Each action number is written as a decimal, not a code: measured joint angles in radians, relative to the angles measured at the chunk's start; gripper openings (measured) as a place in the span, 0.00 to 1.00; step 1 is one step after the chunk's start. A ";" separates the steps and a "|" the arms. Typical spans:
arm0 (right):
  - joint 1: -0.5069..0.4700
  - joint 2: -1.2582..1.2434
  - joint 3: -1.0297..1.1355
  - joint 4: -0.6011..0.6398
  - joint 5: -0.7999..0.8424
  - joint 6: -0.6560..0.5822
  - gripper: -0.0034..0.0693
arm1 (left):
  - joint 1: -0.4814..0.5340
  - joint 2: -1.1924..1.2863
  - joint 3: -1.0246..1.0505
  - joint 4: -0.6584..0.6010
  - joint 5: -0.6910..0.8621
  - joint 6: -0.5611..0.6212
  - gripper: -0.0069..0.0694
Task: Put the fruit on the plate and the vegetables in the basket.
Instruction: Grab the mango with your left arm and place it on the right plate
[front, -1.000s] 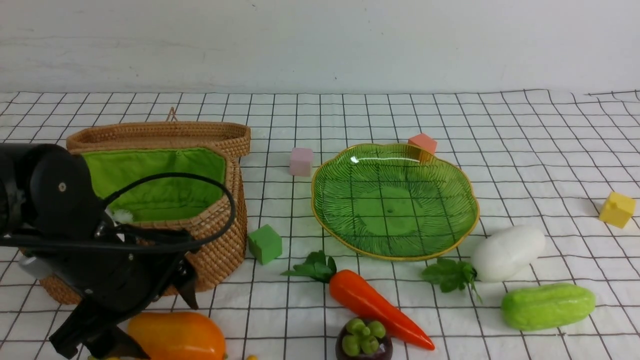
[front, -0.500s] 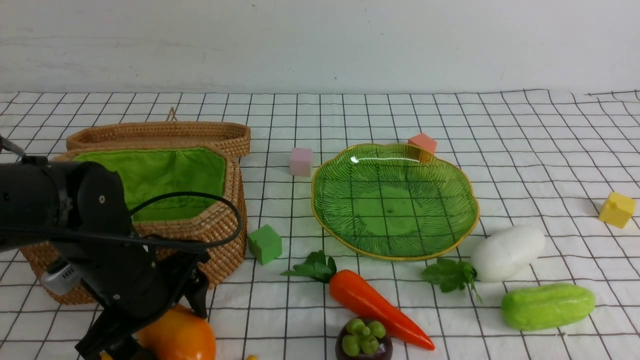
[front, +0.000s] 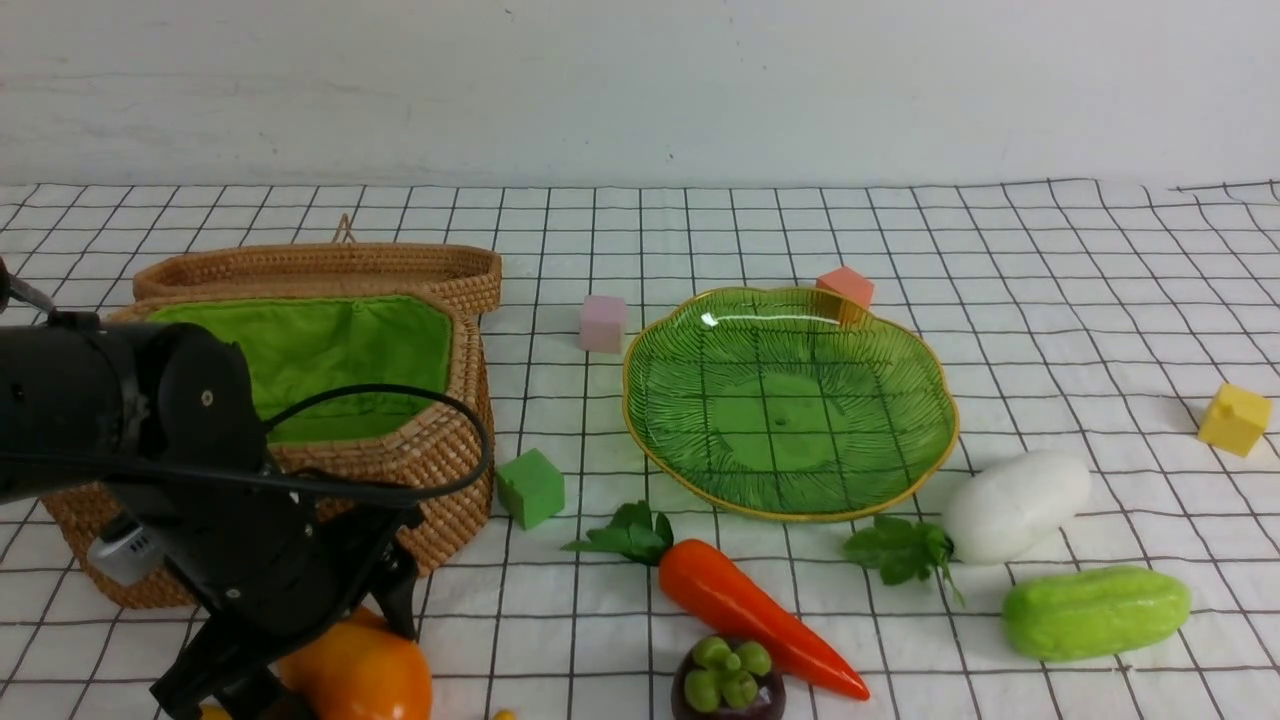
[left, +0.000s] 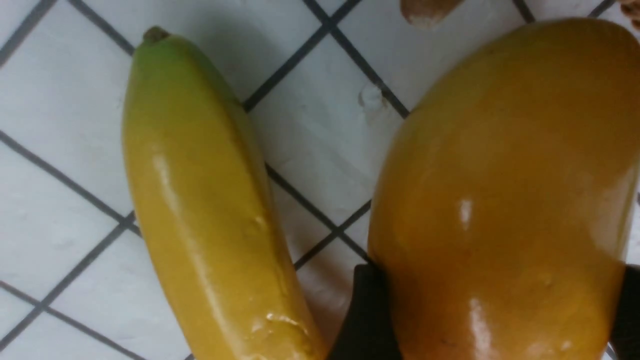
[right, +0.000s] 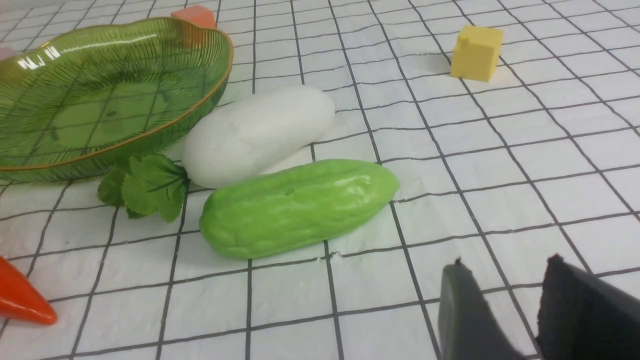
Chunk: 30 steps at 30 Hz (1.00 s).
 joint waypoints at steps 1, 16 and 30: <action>0.000 0.000 0.000 0.000 0.000 0.000 0.38 | 0.000 0.000 0.000 0.000 0.002 0.000 0.81; 0.000 0.000 0.000 0.000 0.000 0.000 0.38 | 0.000 0.000 0.000 -0.001 0.008 0.036 0.81; 0.000 0.000 0.000 0.000 0.000 0.000 0.38 | 0.000 -0.094 0.001 -0.003 0.017 0.052 0.81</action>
